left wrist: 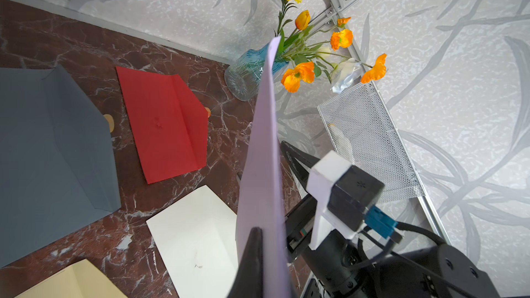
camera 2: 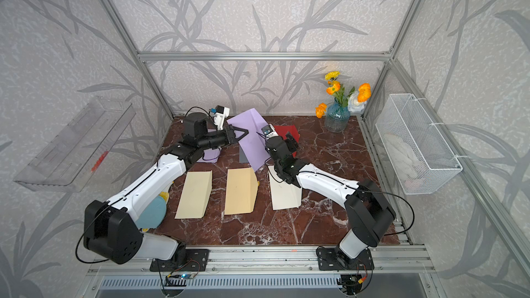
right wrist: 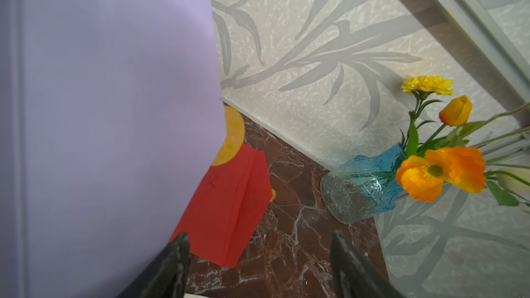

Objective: Open the envelope
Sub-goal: Open the envelope flap on the envelope.

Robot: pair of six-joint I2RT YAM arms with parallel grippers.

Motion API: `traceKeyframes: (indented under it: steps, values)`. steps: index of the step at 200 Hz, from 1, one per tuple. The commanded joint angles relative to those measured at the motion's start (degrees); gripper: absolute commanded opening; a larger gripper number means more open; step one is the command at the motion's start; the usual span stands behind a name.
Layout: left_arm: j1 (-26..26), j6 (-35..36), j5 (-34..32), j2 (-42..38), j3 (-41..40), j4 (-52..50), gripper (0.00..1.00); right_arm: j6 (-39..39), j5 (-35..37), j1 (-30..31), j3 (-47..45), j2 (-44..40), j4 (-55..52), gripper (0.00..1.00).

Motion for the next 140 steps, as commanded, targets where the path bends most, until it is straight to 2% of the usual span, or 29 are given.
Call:
traceKeyframes:
  steps: [1, 43, 71, 114, 140]
  values:
    - [-0.07, 0.78, 4.37, -1.24, -0.82, 3.12, 0.00, 5.57, -6.08, -1.15, 2.18, -1.83, -5.34, 0.77]
    - [0.00, 3.19, 9.58, -2.62, -1.23, 3.24, 0.00, 14.24, -17.04, -6.83, 2.77, -3.57, -10.19, 0.77]
    - [0.17, 5.11, 10.47, -4.10, -2.02, 3.42, 0.00, 17.35, -23.29, -9.38, 2.12, -4.60, -11.06, 0.77]
    - [0.28, 1.88, 16.71, -3.43, -2.76, 10.04, 0.00, 19.10, -30.38, -11.34, 3.51, -3.01, -13.79, 0.77]
    - [0.28, -1.03, 19.34, -2.92, -3.69, 15.45, 0.00, 20.00, -32.31, -11.67, 4.09, -1.93, -14.34, 0.77]
